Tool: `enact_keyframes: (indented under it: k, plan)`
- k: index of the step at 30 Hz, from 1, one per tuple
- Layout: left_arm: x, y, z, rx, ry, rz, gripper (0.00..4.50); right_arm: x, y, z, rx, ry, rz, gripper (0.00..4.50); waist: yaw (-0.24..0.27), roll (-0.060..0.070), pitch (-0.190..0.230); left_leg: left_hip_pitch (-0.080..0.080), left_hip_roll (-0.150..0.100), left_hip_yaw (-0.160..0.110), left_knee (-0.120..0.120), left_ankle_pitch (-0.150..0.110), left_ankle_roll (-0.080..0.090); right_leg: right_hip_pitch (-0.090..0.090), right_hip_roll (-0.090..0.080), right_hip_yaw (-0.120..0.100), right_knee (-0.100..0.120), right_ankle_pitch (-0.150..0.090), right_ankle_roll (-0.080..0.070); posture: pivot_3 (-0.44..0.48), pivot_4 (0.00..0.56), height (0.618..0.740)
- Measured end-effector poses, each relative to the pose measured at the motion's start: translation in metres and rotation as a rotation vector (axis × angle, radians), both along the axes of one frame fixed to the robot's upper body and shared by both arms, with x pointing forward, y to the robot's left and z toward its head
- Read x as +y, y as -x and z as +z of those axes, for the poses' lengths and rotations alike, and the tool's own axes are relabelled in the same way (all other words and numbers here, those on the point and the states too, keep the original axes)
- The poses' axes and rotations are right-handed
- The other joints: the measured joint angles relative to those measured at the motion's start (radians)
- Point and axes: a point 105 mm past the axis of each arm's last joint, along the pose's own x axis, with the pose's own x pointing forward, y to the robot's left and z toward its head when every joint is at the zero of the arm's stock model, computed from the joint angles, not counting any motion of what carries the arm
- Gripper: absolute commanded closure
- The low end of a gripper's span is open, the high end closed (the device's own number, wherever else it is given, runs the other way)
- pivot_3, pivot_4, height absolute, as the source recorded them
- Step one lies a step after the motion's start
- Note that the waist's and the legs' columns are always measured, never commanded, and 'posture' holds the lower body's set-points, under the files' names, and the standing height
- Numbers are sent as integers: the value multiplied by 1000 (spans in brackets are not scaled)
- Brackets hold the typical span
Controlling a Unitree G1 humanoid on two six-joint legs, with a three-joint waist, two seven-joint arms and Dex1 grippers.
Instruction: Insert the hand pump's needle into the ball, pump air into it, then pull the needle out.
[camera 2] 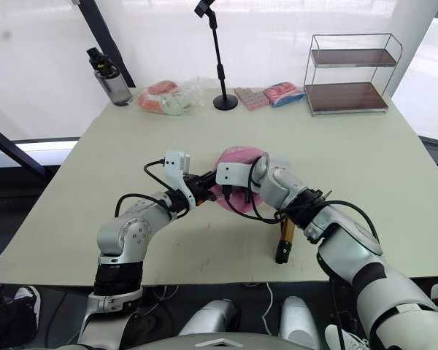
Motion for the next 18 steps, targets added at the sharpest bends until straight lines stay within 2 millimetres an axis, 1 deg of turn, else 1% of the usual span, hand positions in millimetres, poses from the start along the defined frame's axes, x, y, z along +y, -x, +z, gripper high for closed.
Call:
enact_keyframes:
  k: [11, 16, 18]
  plan:
    - [0, 0, 0, -1, 0, 0, 4500, -2, -1, 0, 3, -32, -10, 4154, 0, 0, 0, 0, 0, -1, -2, 0, 0, 1, 0, 0, -2, -1, 1, 0, 150, 736]
    - [-4, 1, 3, -8, 21, -21, 4500, -10, 3, 8, -11, -47, -14, 4154, 5, 2, 2, -3, 0, -3, -4, 0, -1, 1, -1, -3, -8, -1, 1, 0, 150, 736]
    - [-6, 2, 5, -19, 32, -35, 4500, -15, 6, 14, -11, -63, -31, 4154, 10, 7, 6, -5, -2, -6, -4, 0, 0, 0, -2, -6, -10, -1, 1, 0, 150, 736]
